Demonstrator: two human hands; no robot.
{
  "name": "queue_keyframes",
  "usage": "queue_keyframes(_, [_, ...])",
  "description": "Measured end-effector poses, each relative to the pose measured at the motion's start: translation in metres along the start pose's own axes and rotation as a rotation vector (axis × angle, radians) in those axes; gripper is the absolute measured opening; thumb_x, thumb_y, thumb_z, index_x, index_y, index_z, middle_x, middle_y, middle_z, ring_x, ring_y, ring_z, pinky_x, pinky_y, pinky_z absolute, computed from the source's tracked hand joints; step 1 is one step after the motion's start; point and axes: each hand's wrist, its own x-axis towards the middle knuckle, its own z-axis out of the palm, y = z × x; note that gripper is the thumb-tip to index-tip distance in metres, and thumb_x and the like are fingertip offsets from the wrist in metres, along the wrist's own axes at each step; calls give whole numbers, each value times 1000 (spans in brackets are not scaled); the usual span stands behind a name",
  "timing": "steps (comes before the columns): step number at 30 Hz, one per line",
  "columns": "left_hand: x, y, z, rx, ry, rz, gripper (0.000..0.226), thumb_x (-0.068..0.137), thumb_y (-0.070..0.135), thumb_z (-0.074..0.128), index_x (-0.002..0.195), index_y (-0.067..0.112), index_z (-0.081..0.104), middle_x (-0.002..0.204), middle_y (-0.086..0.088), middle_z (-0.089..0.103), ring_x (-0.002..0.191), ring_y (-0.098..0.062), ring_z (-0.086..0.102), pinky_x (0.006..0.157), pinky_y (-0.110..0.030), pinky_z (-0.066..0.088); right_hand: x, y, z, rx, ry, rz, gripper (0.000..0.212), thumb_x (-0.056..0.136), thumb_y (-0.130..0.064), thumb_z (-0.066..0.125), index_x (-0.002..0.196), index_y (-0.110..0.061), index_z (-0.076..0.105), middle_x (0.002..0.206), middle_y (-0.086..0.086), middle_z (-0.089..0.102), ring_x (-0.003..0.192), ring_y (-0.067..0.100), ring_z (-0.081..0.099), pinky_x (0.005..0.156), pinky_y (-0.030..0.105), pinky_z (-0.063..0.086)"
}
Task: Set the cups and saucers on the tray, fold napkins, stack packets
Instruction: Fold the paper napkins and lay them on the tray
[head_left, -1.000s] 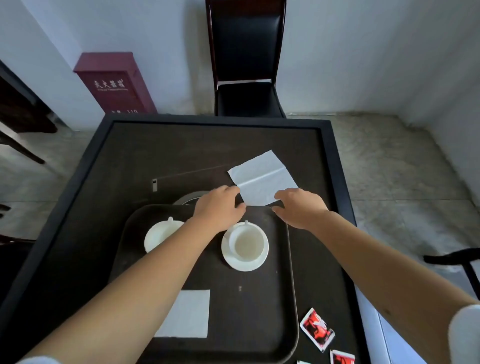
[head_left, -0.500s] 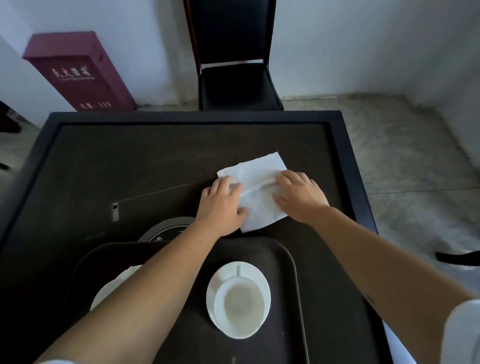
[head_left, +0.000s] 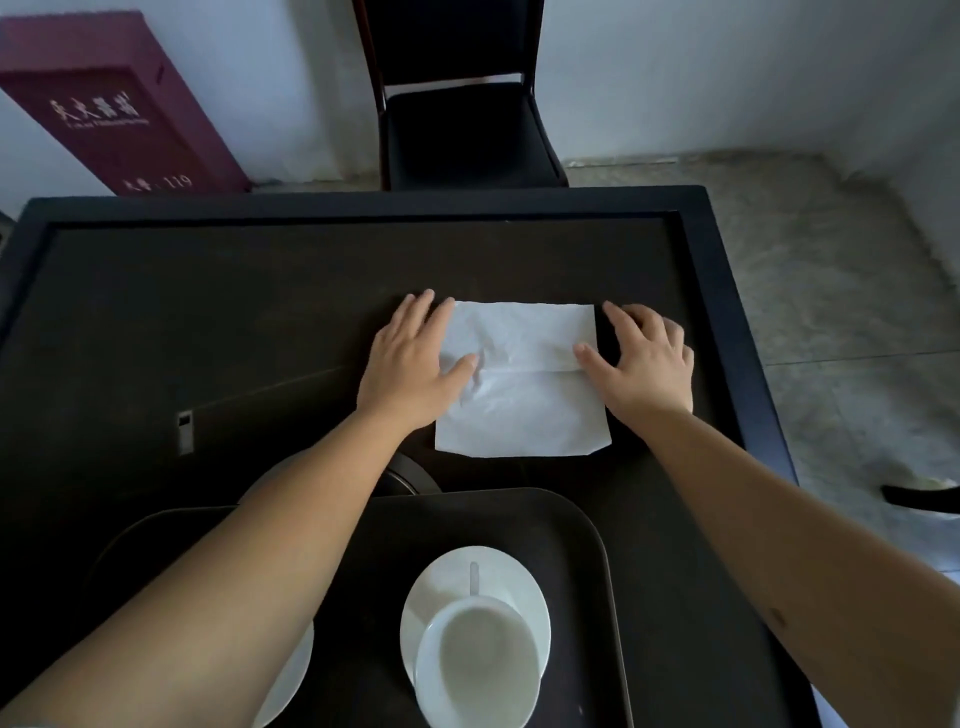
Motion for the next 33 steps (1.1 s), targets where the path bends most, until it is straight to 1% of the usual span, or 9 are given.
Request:
queue_keyframes(3, [10, 7, 3, 103, 12, -134, 77, 85, 69, 35, 151, 32, 24, 164, 0, 11, 149, -21, 4, 116, -46, 12, 1, 3, 2, -60, -6, -59, 56, 84, -66, 43, 133, -40, 50, 146, -3, 40, 135, 26, 24, 107, 49, 23])
queue_keyframes(7, [7, 3, 5, 38, 100, -60, 48, 85, 54, 52, 131, 39, 50, 156, 2, 31, 145, -21, 17, 113, -46, 18, -2, 5, 4, 71, 38, -120, 28, 87, -51, 57, 108, -36, 67, 131, -10, 54, 126, 19, 34, 98, 40, 25])
queue_keyframes(11, [2, 5, 0, -138, 255, 36, 14, 84, 35, 61, 95, 30, 68, 119, 11, 63, 122, -17, 50, 104, -45, 33, -6, 4, 3, 200, 73, -174, 15, 87, -37, 61, 99, -28, 65, 104, -20, 61, 114, 16, 46, 91, 35, 29])
queue_keyframes(14, [-1, 8, -6, -265, 305, 18, 8, 83, 27, 62, 87, 25, 68, 91, 14, 66, 98, -13, 59, 96, -49, 43, -11, 2, 1, 292, 107, -188, 14, 89, -32, 60, 99, -24, 63, 85, -33, 44, 99, 6, 43, 88, 35, 33])
queue_keyframes(17, [-3, 7, -8, -395, 271, -25, 15, 82, 25, 62, 96, 27, 66, 88, 17, 62, 89, -10, 59, 92, -48, 47, -12, 3, 2, 335, 111, -187, 8, 89, -31, 59, 94, -26, 57, 83, -30, 43, 84, -3, 35, 80, 37, 39])
queue_keyframes(20, [-2, 5, -12, -381, 120, -75, 49, 83, 28, 65, 130, 35, 54, 111, 9, 62, 105, -14, 55, 102, -44, 41, -12, 6, 0, 341, 78, -176, 5, 88, -38, 56, 90, -35, 53, 83, -25, 47, 82, 2, 42, 78, 33, 39])
queue_keyframes(23, [2, 6, -17, -293, 30, -110, 61, 83, 30, 67, 140, 36, 47, 124, 1, 56, 117, -19, 47, 105, -40, 32, -12, 5, -2, 401, 10, -110, 11, 84, -38, 60, 90, -46, 55, 88, -19, 56, 85, 12, 55, 76, 33, 45])
queue_keyframes(28, [6, 5, -28, -465, -143, -205, 64, 86, 25, 68, 143, 35, 43, 125, 7, 53, 128, -22, 42, 109, -43, 36, -15, 7, -12, 550, -127, -17, 42, 85, -21, 71, 123, -33, 64, 91, -20, 65, 101, 8, 61, 98, 34, 47])
queue_keyframes(33, [-7, 14, -33, -596, -188, -139, 58, 86, 14, 69, 139, 29, 50, 125, 17, 56, 114, -4, 52, 82, -16, 41, -20, 1, -27, 788, -262, 39, 31, 85, -11, 70, 85, -41, 74, 89, -8, 75, 86, 8, 70, 84, 37, 57])
